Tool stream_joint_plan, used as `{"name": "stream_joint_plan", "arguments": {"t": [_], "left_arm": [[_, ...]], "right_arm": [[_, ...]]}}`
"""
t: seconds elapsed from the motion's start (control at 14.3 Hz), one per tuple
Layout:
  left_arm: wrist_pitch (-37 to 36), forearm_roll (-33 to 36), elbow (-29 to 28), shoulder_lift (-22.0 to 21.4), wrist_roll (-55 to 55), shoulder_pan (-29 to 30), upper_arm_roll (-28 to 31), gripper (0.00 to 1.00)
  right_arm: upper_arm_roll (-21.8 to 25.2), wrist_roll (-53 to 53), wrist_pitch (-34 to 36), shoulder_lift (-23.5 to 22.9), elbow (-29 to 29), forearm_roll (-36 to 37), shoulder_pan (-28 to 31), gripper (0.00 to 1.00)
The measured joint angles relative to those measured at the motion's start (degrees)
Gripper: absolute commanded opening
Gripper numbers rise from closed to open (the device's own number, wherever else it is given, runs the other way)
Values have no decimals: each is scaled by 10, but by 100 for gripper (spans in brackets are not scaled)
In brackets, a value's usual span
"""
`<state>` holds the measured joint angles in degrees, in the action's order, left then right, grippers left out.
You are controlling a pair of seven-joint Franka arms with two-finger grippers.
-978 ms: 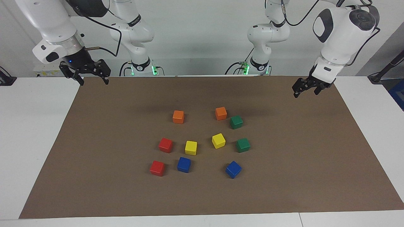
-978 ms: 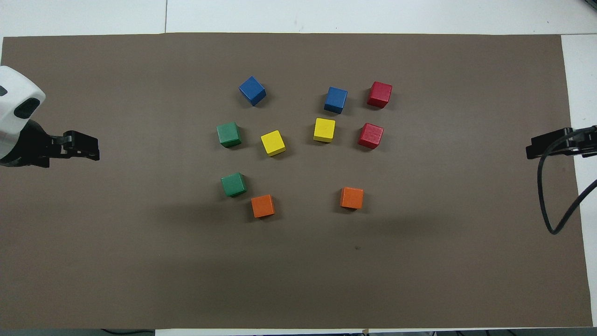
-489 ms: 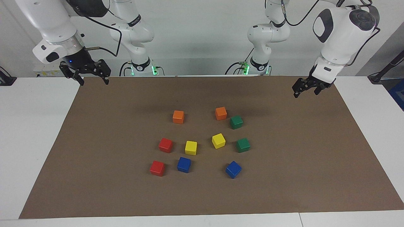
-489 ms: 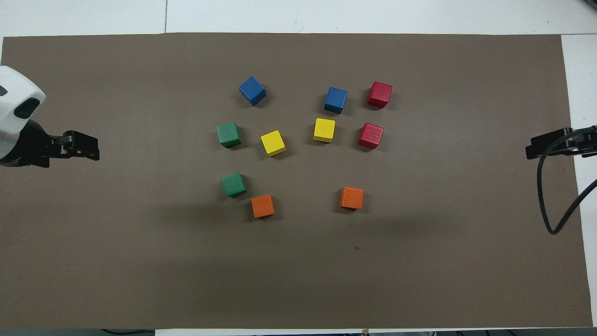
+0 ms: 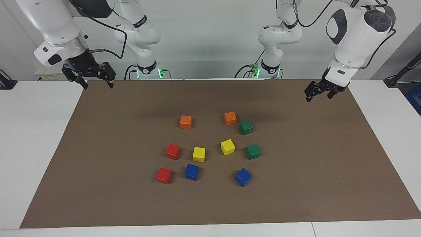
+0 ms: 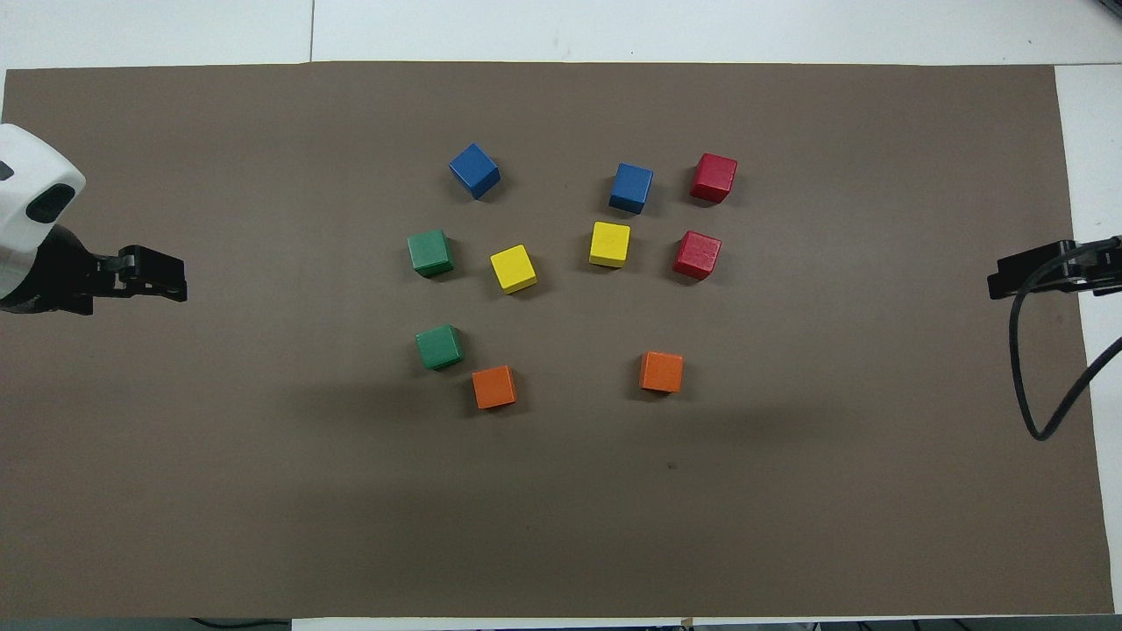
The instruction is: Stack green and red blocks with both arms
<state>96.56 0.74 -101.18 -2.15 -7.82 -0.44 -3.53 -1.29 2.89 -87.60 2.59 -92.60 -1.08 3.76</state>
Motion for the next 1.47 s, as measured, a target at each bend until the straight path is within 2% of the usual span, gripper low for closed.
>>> {"name": "stream_joint_plan", "arguments": {"t": [0.21, 0.49, 0.7, 1.12, 1.47], "left_arm": [[0, 0, 0, 0, 0, 0, 0, 100], [0, 0, 0, 0, 0, 0, 0, 100], [0, 0, 0, 0, 0, 0, 0, 100], [0, 0, 0, 0, 0, 0, 0, 100], [0, 0, 0, 0, 0, 0, 0, 100]], "right_arm": [[-1, -49, -24, 5, -23, 0, -24, 100], [-3, -221, -156, 7, -126, -1, -97, 100], [-5, -307, -244, -24, -174, 0, -136, 100], [-5, -384, -367, -126, -180, 0, -155, 100], [-5, -395, -404, -160, -178, 0, -165, 100]]}}
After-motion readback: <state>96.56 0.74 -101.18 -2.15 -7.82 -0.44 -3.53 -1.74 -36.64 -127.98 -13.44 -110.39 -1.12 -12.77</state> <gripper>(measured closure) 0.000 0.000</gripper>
